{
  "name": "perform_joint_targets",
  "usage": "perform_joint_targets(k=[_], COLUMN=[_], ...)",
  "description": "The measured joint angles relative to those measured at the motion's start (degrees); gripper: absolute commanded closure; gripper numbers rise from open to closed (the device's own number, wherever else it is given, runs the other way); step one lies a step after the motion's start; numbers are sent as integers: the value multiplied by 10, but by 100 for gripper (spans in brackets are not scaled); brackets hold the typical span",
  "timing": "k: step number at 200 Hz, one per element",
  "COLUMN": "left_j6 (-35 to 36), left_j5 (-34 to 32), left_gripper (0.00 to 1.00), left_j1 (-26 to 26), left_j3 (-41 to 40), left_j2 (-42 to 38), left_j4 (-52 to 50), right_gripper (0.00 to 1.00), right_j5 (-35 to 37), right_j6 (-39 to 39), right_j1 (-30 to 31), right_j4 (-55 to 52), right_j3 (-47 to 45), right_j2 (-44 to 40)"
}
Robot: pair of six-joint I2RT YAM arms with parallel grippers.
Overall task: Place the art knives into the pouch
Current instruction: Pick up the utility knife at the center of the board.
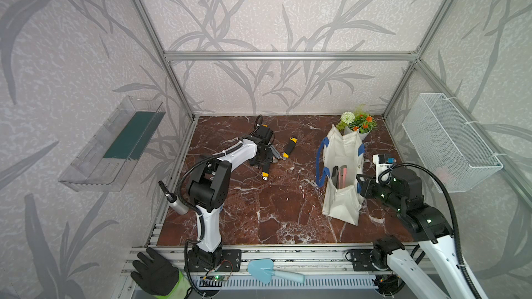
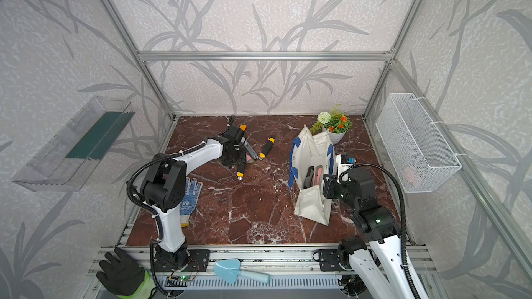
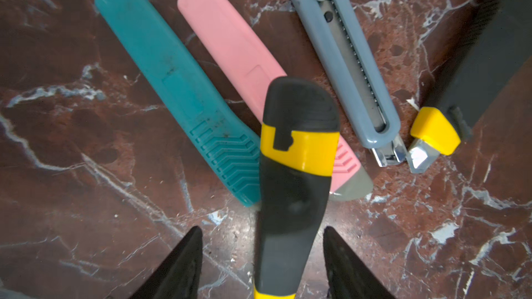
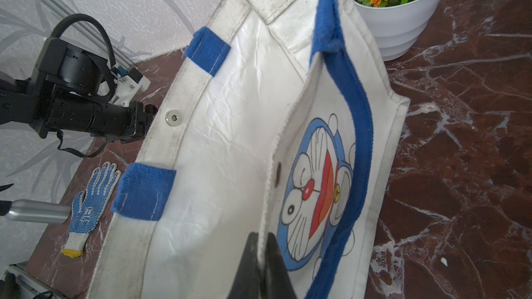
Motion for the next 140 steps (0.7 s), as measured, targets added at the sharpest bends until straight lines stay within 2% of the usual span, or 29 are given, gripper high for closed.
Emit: perform_joint_targets(k=[38, 66, 140], left_j6=[0, 3, 9], left_j5=[0, -2, -31], left_gripper=[37, 42, 65], left_j1=[-1, -1, -9], left_j3=[24, 50, 72], left_j2=[26, 50, 84], left_j4=[-1, -7, -23], right_gripper=[100, 100, 100], right_j5=[0, 0, 4], right_j6=[0, -2, -4], right_j1=[0, 0, 0], right_j4=[2, 7, 10], right_j3=[-1, -1, -1], right_j2=[2, 10, 11])
